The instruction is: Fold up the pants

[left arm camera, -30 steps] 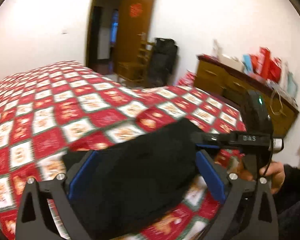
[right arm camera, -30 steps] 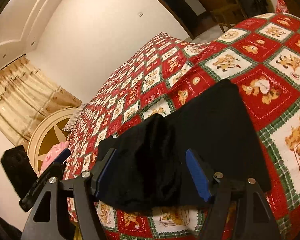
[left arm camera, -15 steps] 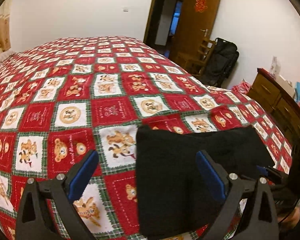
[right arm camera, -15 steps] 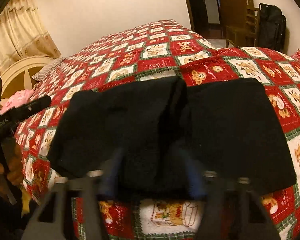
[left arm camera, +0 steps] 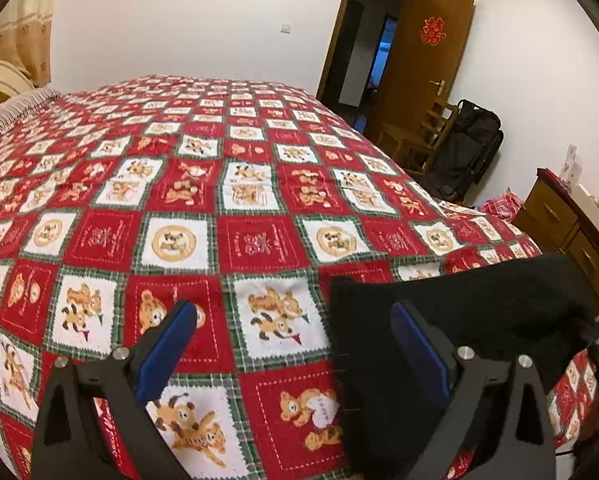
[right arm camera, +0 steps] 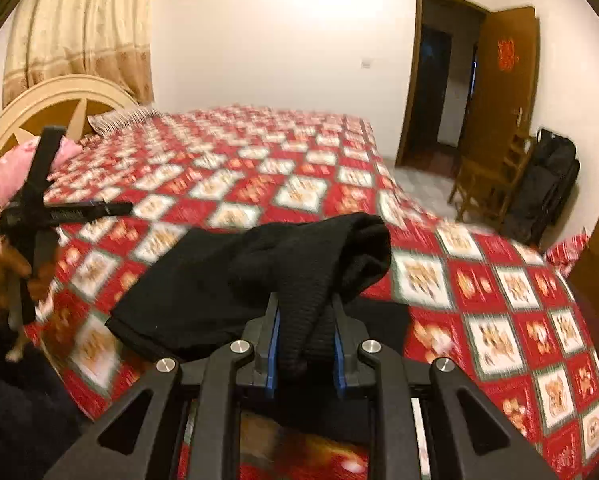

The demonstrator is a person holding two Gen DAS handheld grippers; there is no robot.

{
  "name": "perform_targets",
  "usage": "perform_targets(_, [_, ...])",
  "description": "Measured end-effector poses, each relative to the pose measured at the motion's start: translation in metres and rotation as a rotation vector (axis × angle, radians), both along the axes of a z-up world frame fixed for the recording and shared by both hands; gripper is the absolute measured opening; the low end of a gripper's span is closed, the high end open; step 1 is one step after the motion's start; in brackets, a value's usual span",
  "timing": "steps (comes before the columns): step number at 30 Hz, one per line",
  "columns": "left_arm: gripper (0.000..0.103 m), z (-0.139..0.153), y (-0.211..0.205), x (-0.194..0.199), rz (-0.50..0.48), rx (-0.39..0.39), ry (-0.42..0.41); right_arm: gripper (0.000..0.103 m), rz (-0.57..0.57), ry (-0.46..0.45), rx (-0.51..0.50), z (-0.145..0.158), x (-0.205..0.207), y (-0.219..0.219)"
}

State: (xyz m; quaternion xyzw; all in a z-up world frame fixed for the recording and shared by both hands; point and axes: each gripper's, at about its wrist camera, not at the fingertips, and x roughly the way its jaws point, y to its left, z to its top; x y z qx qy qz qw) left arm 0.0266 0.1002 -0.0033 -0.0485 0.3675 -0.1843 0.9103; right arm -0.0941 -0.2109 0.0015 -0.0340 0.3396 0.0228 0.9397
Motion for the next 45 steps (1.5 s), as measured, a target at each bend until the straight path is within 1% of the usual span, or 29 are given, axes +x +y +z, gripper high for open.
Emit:
perform_targets(2, [0.100, -0.003, -0.007, 0.002, -0.009, 0.014, 0.005, 0.022, -0.032, 0.053, 0.044, -0.022, 0.002, -0.019])
perform_targets(4, [0.100, -0.009, -0.018, 0.004, -0.025, 0.028, 0.014, 0.022, -0.059, 0.113, 0.015, -0.049, 0.005, -0.028])
perform_targets(5, [0.100, -0.011, -0.023, 0.004, -0.032, 0.039, 0.015, 0.023, -0.056, 0.105, 0.015, -0.056, 0.003, -0.030])
perform_targets(6, [0.100, -0.013, -0.028, 0.004, -0.037, 0.053, 0.014, 0.024, -0.051, 0.067, 0.038, -0.056, -0.002, -0.035])
perform_targets(8, [0.100, -0.020, -0.042, 0.003, -0.050, 0.088, 0.018, 0.032, -0.078, 0.060, 0.078, -0.056, -0.003, -0.042])
perform_targets(10, [0.100, -0.026, -0.054, 0.001, -0.065, 0.099, 0.029, 0.047, -0.103, 0.060, 0.101, -0.057, -0.005, -0.049])
perform_targets(12, [0.100, -0.035, -0.069, -0.001, -0.089, 0.128, 0.034, 0.053, -0.128, 0.079, 0.113, -0.055, -0.012, -0.054])
perform_targets(13, [0.100, -0.040, -0.075, -0.002, -0.090, 0.164, 0.037, 0.053, -0.135, 0.082, 0.117, -0.052, -0.016, -0.055])
perform_targets(15, [0.100, -0.047, -0.080, -0.005, -0.104, 0.200, 0.045, 0.053, -0.154, 0.068, 0.104, -0.044, -0.025, -0.056])
perform_targets(18, [0.100, -0.048, -0.075, -0.006, -0.115, 0.186, 0.066, 0.052, -0.182, -0.011, 0.036, -0.023, -0.031, -0.048])
perform_targets(20, [0.100, -0.044, -0.071, -0.007, -0.105, 0.178, 0.068, 0.052, -0.171, -0.060, 0.040, -0.009, -0.024, -0.043])
perform_targets(21, [0.100, -0.039, -0.071, -0.007, -0.099, 0.173, 0.061, 0.051, -0.149, -0.082, 0.063, -0.002, -0.015, -0.041])
perform_targets(22, [0.100, -0.034, -0.072, -0.007, -0.100, 0.163, 0.047, 0.044, -0.137, -0.084, 0.070, 0.000, -0.009, -0.039])
perform_targets(23, [0.100, -0.030, -0.074, -0.007, -0.102, 0.157, 0.035, 0.038, -0.122, -0.075, 0.068, 0.001, 0.002, -0.037])
perform_targets(24, [0.100, -0.025, -0.077, -0.007, -0.102, 0.152, 0.018, 0.029, -0.098, -0.051, 0.055, -0.003, 0.018, -0.033])
perform_targets(26, [0.100, -0.020, -0.085, -0.008, -0.100, 0.141, 0.003, 0.027, -0.087, -0.007, 0.048, -0.015, 0.038, -0.031])
perform_targets(27, [0.099, -0.021, -0.089, -0.009, -0.107, 0.133, 0.006, 0.027, -0.095, 0.029, 0.055, -0.026, 0.049, -0.033])
perform_targets(29, [0.099, -0.027, -0.102, -0.018, -0.149, 0.131, 0.026, 0.026, -0.137, 0.093, 0.029, -0.048, 0.068, -0.040])
perform_targets(30, [0.099, -0.032, -0.109, -0.023, -0.178, 0.156, 0.028, 0.026, -0.157, 0.114, 0.019, -0.057, 0.075, -0.044])
perform_targets(31, [0.099, -0.040, -0.118, -0.030, -0.204, 0.213, 0.018, 0.026, -0.156, 0.107, 0.044, -0.058, 0.077, -0.048])
perform_targets(33, [0.099, -0.052, -0.126, -0.038, -0.204, 0.291, -0.001, 0.026, -0.176, 0.098, 0.090, -0.056, 0.081, -0.057])
perform_targets(34, [0.099, -0.057, -0.127, -0.039, -0.204, 0.301, 0.001, 0.026, -0.176, 0.098, 0.101, -0.057, 0.083, -0.059])
perform_targets(36, [0.100, -0.058, -0.124, -0.037, -0.187, 0.274, 0.012, 0.026, -0.175, 0.086, 0.101, -0.054, 0.080, -0.059])
perform_targets(40, [0.102, -0.055, -0.123, -0.032, -0.179, 0.273, 0.050, 0.027, -0.154, -0.006, 0.139, -0.033, 0.054, -0.049])
perform_targets(41, [0.102, -0.054, -0.123, -0.032, -0.177, 0.272, 0.055, 0.028, -0.150, -0.019, 0.129, -0.027, 0.044, -0.044])
perform_targets(43, [0.102, -0.055, -0.125, -0.033, -0.175, 0.276, 0.059, 0.028, -0.148, -0.029, 0.094, -0.021, 0.030, -0.035])
perform_targets(45, [0.102, -0.055, -0.128, -0.033, -0.174, 0.284, 0.061, 0.028, -0.153, -0.014, 0.083, -0.020, 0.018, -0.031])
